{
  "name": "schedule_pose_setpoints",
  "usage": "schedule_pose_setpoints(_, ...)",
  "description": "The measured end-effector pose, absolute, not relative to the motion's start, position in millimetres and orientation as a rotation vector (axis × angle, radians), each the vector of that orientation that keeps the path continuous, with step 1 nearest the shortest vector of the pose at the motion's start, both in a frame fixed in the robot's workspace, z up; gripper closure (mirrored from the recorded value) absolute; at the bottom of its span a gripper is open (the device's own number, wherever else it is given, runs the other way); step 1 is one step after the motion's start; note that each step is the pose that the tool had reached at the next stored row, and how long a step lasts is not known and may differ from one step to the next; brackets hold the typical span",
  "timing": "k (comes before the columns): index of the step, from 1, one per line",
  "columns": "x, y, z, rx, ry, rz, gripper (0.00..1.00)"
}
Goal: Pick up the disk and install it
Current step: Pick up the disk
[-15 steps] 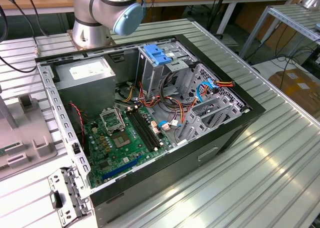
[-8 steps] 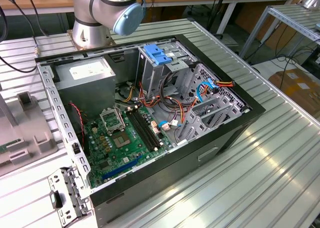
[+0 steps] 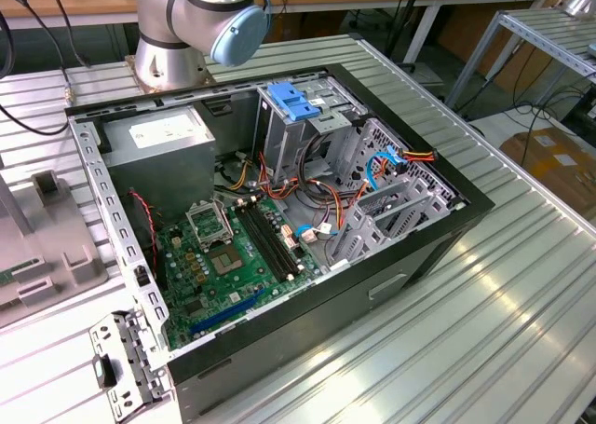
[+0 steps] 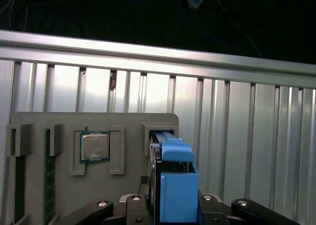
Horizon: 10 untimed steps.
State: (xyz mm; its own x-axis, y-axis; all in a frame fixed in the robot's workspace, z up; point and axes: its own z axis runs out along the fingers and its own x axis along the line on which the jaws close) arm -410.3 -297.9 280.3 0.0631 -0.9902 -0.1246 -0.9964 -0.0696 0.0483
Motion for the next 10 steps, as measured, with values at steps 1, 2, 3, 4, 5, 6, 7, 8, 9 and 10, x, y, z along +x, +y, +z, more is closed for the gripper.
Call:
schedule_pose_setpoints(1,-410.3,-297.9,280.3,-2.253,2.108,0.192,0.62)
schedule_pose_setpoints(2,-410.3,-297.9,280.3,-2.253,2.108,0.192,0.62)
schedule_pose_setpoints(3,-410.3,-297.9,280.3,-2.253,2.108,0.192,0.62)
schedule_pose_setpoints(4,-410.3,-297.9,280.4,-2.253,2.108,0.192,0.62)
schedule_pose_setpoints(5,-410.3,-297.9,280.8,-2.253,2.108,0.192,0.62)
schedule_pose_setpoints(6,-410.2,-297.9,281.5,-2.253,2.108,0.192,0.62)
schedule_pose_setpoints(7,-410.3,-297.9,281.8,-2.253,2.108,0.192,0.62)
schedule_pose_setpoints(8,-410.2,-297.9,282.6,-2.253,2.108,0.192,0.62)
schedule_pose_setpoints(9,-410.3,-297.9,283.7,-2.253,2.108,0.192,0.62)
schedule_pose_setpoints(10,-410.3,-297.9,284.8,-2.253,2.108,0.192,0.62)
